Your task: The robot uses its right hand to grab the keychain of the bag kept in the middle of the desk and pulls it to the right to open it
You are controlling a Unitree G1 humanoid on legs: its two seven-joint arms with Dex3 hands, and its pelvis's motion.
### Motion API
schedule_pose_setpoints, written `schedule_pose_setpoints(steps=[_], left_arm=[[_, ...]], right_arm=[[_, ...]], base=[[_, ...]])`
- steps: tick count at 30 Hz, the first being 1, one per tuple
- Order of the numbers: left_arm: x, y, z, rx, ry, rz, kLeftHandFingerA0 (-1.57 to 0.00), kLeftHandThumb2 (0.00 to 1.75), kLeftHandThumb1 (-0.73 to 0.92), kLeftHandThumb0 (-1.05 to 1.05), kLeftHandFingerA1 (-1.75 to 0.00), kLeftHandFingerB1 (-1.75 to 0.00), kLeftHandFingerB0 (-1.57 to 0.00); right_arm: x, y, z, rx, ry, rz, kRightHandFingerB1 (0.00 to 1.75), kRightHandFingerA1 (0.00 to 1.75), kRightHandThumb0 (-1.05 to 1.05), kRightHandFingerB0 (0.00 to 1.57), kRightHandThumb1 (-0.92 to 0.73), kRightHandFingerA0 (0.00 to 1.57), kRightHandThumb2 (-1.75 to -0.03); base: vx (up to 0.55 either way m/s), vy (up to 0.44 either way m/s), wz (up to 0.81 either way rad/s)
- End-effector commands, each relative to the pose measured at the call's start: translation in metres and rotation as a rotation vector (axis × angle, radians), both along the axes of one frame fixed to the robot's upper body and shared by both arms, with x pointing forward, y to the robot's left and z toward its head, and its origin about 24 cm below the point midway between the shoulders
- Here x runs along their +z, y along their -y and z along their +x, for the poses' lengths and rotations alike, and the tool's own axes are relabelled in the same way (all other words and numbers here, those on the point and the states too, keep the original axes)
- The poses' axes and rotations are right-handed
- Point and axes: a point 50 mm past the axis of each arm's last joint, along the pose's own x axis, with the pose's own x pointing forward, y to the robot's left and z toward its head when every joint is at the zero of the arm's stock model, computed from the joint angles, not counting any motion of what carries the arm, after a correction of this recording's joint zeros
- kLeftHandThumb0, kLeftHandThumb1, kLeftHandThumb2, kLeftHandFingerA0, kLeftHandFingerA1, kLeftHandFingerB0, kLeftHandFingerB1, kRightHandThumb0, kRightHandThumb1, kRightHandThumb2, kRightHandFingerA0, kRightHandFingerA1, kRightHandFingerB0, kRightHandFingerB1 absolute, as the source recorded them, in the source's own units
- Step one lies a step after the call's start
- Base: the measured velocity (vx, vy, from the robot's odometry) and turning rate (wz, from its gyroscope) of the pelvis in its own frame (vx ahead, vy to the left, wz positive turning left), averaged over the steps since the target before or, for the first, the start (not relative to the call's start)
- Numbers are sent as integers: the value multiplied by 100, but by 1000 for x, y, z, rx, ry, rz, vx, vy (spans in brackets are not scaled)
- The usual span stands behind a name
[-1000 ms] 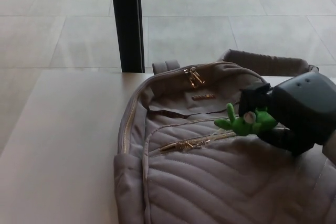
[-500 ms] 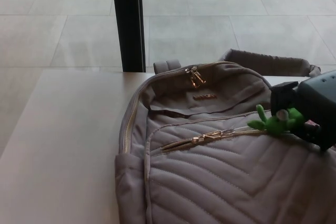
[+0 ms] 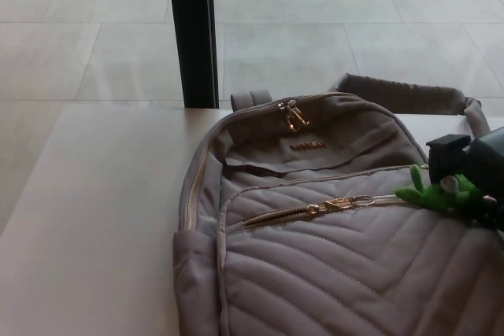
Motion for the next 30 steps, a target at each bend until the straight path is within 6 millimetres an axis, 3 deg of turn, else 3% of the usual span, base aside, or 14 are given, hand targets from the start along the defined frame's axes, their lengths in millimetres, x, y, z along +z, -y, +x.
schedule_pose_setpoints(steps=[1,3,4,6,8,9,11,14,18,19,23,24,25,30], left_arm=[[1,-1,-3,24,7,-11,-54,85,91,-89,-53,-43,-42],[1,-1,-3,16,3,-6,-54,85,92,-88,-53,-44,-42],[1,0,-4,4,5,-9,-52,85,92,-89,-53,-44,-40],[0,0,-5,10,1,-9,-53,85,92,-89,-53,-44,-41],[0,0,-6,16,-1,-10,-52,85,92,-87,-53,-43,-39],[0,0,-7,17,2,-12,-53,85,92,-88,-52,-44,-40],[0,1,-8,20,4,-16,-53,86,92,-87,-52,-44,-40],[-1,2,-9,33,4,-20,-53,85,91,-91,-51,-43,-41],[-1,2,-9,31,-1,-22,-52,85,92,-90,-52,-43,-40],[-1,2,-10,25,4,-29,-50,121,80,-83,-60,-52,-36],[-1,2,-10,32,4,-29,-53,86,92,-88,-51,-43,-40],[-1,2,-10,34,4,-30,-50,121,81,-80,-61,-53,-37],[-1,2,-9,38,8,-34,-53,86,91,-89,-55,-44,-41],[-1,2,-10,37,10,-31,-54,86,92,-90,-54,-43,-42]], right_arm=[[8,24,0,-57,34,33,149,175,-24,72,-50,90,-113],[9,31,0,-74,37,41,132,175,-24,78,-51,92,-110],[11,43,0,-124,45,-9,76,170,-23,72,-61,93,-98],[12,46,-1,-129,36,-11,66,168,-21,75,-59,94,-99],[13,57,-3,-160,46,-55,94,166,-23,83,-58,94,-98],[14,65,-3,-178,48,-33,85,130,-25,84,-53,119,-108],[15,70,-2,-187,56,-34,86,154,-24,88,-58,97,-99],[22,76,-2,-201,84,-25,159,175,-22,71,-55,90,-101],[33,86,-1,-242,83,-58,143,175,-25,75,-60,88,-103],[34,91,-1,-268,80,-95,120,174,-27,78,-58,99,-86],[27,107,-5,-310,83,-88,79,151,-29,83,-74,93,-72],[22,113,-8,-334,85,-94,117,163,-25,85,-67,97,-73],[17,119,-12,-334,98,-96,141,171,-24,75,-64,90,-77],[13,129,-17,-350,93,-88,144,175,-22,72,-62,87,-80]], base=[[0,0,0],[0,0,0],[0,0,0],[0,0,0],[0,0,0],[0,0,0],[0,0,0],[0,0,0],[0,0,0],[0,0,0],[0,0,0],[0,0,0],[0,0,0],[0,0,0]])
